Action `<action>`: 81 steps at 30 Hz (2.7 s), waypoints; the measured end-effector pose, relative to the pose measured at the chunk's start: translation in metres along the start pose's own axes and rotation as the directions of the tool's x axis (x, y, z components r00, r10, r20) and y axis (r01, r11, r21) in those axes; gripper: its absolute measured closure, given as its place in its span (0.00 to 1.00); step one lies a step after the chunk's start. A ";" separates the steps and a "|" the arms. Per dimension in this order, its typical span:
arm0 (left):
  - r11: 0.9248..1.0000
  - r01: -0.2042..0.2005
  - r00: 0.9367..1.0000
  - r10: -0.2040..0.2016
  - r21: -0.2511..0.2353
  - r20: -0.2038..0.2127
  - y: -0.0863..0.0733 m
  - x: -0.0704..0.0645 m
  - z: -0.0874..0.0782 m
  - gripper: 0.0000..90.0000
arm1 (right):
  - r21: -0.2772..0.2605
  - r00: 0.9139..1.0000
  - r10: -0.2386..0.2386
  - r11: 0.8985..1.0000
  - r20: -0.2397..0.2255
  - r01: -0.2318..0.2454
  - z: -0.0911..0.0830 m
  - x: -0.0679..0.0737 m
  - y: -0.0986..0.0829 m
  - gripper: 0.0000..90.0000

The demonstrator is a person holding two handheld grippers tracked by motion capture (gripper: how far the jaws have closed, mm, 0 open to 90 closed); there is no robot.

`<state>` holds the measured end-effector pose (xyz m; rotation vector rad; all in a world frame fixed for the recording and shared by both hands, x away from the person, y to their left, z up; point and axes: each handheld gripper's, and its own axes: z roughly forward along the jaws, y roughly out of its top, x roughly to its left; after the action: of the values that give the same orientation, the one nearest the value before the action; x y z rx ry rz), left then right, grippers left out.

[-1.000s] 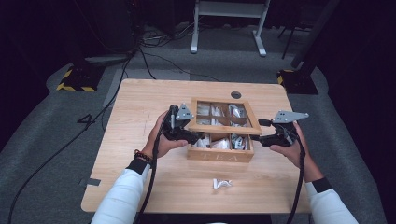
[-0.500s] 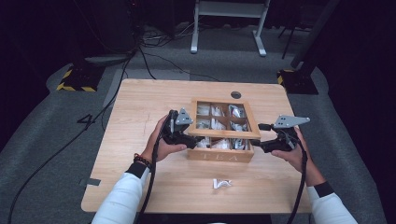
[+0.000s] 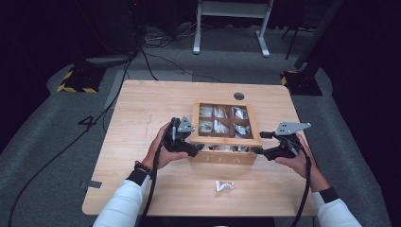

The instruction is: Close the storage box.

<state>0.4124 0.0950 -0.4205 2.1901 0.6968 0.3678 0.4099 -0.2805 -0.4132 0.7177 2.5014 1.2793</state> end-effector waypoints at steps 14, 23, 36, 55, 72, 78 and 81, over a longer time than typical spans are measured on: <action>1.000 -0.019 1.000 0.019 0.020 -0.012 -0.006 -0.006 0.002 0.15 | 0.036 1.000 -0.007 0.999 0.016 0.007 0.005 0.005 -0.006 0.33; 0.999 -0.030 1.000 0.030 0.040 -0.003 -0.010 -0.007 0.004 0.15 | 0.049 1.000 -0.006 0.999 0.007 0.006 0.006 0.006 -0.010 0.34; 0.996 -0.050 0.998 0.052 0.080 -0.020 -0.015 -0.013 0.012 0.13 | 0.031 1.000 0.009 0.999 0.005 -0.009 0.007 0.009 -0.012 0.41; 0.998 -0.045 0.998 0.046 0.033 -0.041 -0.016 -0.013 -0.007 0.20 | 0.045 0.999 -0.026 0.999 0.032 0.025 0.005 0.016 -0.010 0.38; 0.997 -0.080 0.990 0.082 0.023 -0.117 -0.025 -0.009 -0.041 0.18 | 0.061 0.991 -0.075 0.996 0.112 0.069 -0.014 0.020 -0.009 0.32; 0.995 -0.094 0.985 0.098 0.031 -0.140 -0.032 -0.010 -0.049 0.18 | 0.065 0.987 -0.075 0.996 0.140 0.066 -0.021 0.019 -0.013 0.32; 0.993 -0.102 0.982 0.109 0.051 -0.153 -0.038 -0.010 -0.052 0.18 | 0.070 0.983 -0.075 0.995 0.166 0.064 -0.027 0.018 -0.018 0.31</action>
<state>0.3663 0.1414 -0.4162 2.2625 0.6791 0.5887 0.3779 -0.2982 -0.4116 0.7145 2.4173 1.0714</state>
